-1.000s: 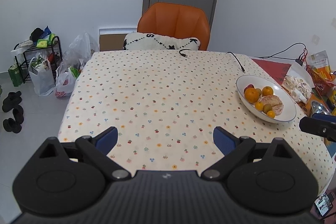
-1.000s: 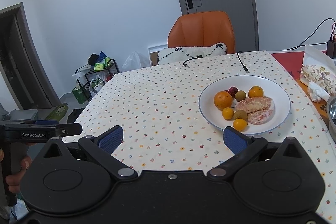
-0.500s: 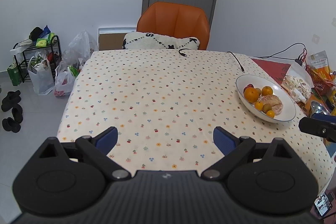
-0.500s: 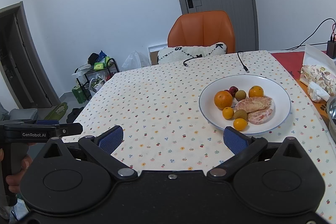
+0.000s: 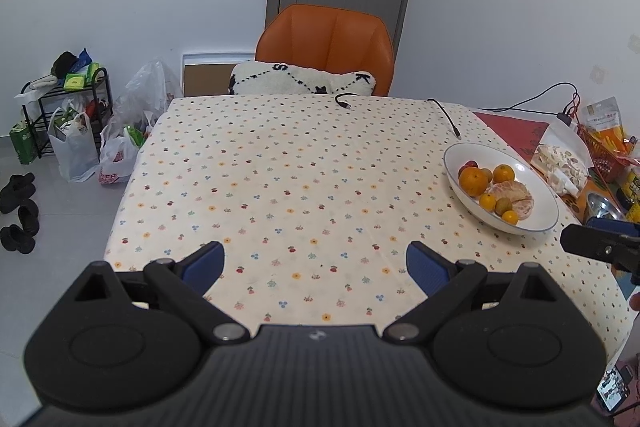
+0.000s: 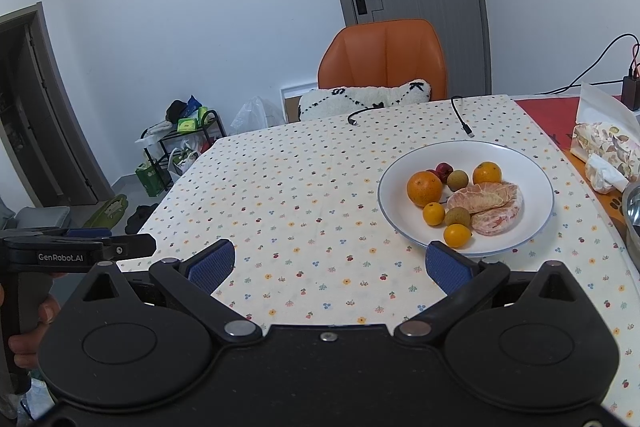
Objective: Organize fruits
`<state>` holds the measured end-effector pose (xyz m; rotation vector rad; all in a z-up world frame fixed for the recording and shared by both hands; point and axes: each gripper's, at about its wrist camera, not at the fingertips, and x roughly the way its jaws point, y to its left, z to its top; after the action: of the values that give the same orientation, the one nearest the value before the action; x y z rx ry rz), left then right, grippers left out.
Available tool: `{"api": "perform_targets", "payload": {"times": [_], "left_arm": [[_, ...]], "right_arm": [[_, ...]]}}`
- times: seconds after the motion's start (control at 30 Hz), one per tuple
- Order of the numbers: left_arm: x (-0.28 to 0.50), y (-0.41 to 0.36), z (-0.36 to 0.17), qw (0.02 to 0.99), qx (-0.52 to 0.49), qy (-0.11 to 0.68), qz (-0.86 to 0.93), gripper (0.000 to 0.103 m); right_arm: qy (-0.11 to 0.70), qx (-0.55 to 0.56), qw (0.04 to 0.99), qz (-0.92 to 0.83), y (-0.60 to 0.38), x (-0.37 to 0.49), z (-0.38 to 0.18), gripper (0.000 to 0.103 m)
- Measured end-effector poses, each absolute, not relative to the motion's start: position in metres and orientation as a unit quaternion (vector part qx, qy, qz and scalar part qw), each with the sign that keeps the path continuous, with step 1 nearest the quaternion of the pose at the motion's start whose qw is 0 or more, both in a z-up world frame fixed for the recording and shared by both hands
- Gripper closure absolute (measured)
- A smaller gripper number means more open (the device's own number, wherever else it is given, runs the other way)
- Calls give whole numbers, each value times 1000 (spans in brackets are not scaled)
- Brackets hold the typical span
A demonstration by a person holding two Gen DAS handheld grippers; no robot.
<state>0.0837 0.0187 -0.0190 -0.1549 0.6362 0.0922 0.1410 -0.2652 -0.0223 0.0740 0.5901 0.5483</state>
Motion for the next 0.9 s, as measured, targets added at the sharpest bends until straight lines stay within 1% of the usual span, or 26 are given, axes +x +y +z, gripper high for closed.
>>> {"api": "perform_targets", "payload": {"times": [0.9], "left_arm": [[86,15,-18,949,-67,307,27,6]], "right_arm": [[291,37,920,260,-268,141,-25,0]]}}
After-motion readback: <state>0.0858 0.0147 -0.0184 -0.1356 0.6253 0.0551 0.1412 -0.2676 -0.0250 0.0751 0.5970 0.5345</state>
